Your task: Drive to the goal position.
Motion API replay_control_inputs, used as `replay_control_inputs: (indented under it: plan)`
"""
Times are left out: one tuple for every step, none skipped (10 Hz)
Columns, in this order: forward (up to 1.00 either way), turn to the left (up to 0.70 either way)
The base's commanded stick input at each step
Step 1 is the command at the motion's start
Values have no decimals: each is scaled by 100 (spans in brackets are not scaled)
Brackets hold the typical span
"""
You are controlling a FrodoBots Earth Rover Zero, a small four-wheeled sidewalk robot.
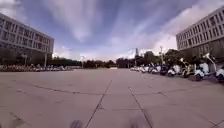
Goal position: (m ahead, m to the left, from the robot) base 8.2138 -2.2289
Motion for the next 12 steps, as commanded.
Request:
replay_control_inputs:
  plan:
    - [100, 0]
    - [100, 0]
    - [100, 0]
    - [100, 0]
    - [100, 0]
    - [100, 0]
    - [100, 0]
    - [100, 0]
    - [100, 0]
    - [100, 0]
    - [100, 0]
    - [100, 0]
